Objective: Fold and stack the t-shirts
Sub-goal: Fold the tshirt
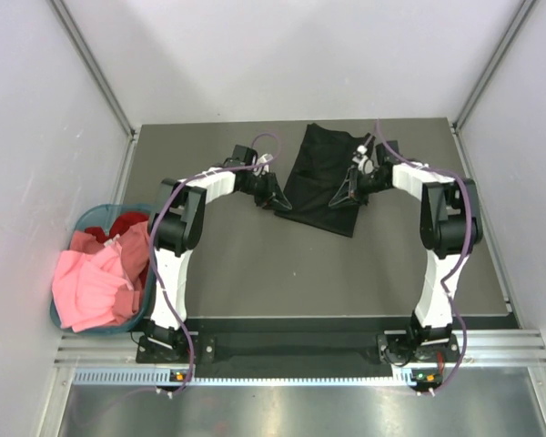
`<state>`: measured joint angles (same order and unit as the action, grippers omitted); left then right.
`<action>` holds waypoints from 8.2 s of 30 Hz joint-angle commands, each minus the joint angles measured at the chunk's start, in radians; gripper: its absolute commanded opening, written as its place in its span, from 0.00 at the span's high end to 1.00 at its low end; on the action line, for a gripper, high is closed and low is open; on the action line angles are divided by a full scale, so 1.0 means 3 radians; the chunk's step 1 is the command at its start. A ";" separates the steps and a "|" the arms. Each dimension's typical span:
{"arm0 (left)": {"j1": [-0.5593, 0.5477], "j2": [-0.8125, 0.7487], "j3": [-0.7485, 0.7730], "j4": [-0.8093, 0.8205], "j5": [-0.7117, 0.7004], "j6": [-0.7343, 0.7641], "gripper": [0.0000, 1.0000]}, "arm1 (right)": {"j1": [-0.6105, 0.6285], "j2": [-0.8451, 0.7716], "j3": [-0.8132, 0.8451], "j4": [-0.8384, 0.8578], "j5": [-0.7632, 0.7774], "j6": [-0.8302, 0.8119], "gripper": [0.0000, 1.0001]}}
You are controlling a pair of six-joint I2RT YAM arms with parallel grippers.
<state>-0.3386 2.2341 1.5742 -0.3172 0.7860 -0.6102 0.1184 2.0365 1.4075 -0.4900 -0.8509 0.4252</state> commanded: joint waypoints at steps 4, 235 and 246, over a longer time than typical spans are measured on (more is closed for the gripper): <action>0.0004 0.0023 0.0024 -0.0088 -0.0170 0.0178 0.80 | 0.0249 0.0268 0.0028 0.0145 -0.0395 -0.0103 0.92; 0.0137 -0.0329 0.0060 -0.0676 -0.0753 0.0434 0.44 | -0.0231 -0.0893 -0.1746 0.0697 0.0556 0.0331 0.57; 0.0131 -0.0278 -0.0021 -0.0804 -0.0836 0.0163 0.43 | -0.0252 -0.0887 -0.1874 0.0831 0.0832 0.0592 0.59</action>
<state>-0.2970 2.1757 1.5929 -0.5510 0.5571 -0.5385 0.0429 1.7718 0.8692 -0.2703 -0.7074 0.6003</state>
